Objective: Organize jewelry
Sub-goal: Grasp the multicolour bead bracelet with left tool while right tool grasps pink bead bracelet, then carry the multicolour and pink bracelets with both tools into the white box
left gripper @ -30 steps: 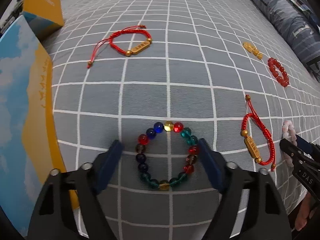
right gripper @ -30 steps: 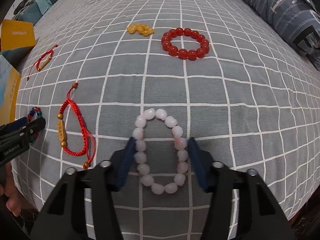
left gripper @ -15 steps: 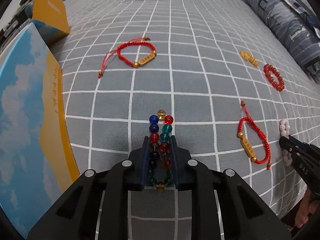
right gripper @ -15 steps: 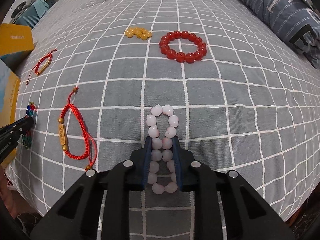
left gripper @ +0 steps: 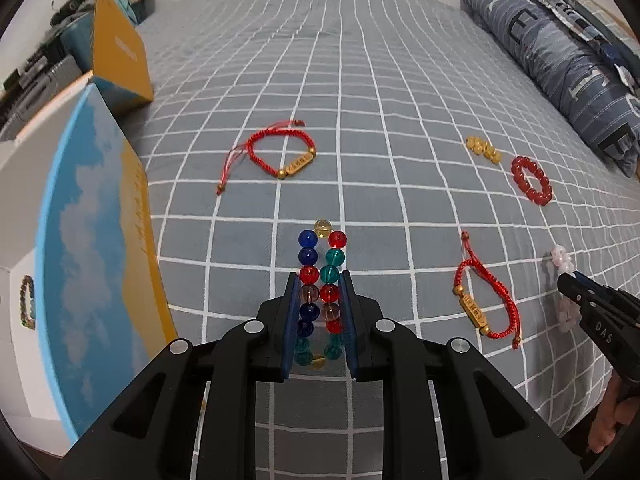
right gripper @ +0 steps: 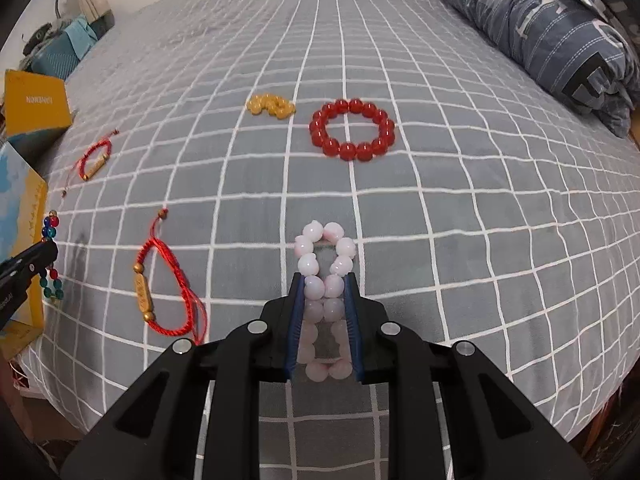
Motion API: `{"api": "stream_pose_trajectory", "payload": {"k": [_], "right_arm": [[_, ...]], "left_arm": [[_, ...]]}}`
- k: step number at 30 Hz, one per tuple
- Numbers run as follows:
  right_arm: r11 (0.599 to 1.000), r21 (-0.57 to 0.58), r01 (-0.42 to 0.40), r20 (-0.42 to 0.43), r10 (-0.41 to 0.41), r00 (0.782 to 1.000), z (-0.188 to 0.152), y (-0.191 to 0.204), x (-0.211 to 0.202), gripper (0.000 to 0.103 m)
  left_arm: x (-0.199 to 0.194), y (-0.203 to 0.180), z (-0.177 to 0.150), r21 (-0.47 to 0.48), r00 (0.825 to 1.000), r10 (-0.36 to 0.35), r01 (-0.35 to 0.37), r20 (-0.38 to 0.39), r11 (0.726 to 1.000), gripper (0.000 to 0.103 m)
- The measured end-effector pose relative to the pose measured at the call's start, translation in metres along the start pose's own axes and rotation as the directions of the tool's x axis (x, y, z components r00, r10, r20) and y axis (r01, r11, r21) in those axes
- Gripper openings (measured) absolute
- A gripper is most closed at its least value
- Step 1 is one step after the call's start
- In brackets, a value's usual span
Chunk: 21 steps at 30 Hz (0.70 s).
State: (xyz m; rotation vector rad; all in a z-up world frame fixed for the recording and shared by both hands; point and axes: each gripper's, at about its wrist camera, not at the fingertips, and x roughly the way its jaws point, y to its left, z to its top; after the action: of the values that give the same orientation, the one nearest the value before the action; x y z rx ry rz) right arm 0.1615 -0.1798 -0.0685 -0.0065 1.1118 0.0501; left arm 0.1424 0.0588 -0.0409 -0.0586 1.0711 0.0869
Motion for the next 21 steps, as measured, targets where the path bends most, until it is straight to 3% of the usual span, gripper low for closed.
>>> {"api": "stream_pose_trajectory", "payload": {"k": [14, 19, 20, 21], "right_arm": [[1.0, 0.024, 0.001, 0.133, -0.004, 0.991, 0.012, 0.008, -0.028, 0.019], [1.0, 0.015, 0.012, 0.18, -0.014, 0.983, 0.013, 0.016, -0.038, 0.019], [1.0, 0.018, 0.015, 0.196, -0.018, 0.981, 0.013, 0.017, -0.041, 0.019], [1.0, 0.017, 0.016, 0.206, -0.019, 0.978, 0.014, 0.017, -0.043, 0.019]], "left_arm": [[-0.026, 0.0, 0.002, 0.012, 0.995, -0.011, 0.01, 0.102, 1.0, 0.019], [-0.043, 0.0, 0.002, 0.018, 0.982, -0.018, 0.015, 0.187, 1.0, 0.019], [-0.045, 0.0, 0.002, 0.016, 0.981, -0.02, 0.017, 0.195, 1.0, 0.01], [-0.048, 0.002, 0.003, 0.011, 0.978, -0.019, 0.017, 0.209, 1.0, 0.009]]}}
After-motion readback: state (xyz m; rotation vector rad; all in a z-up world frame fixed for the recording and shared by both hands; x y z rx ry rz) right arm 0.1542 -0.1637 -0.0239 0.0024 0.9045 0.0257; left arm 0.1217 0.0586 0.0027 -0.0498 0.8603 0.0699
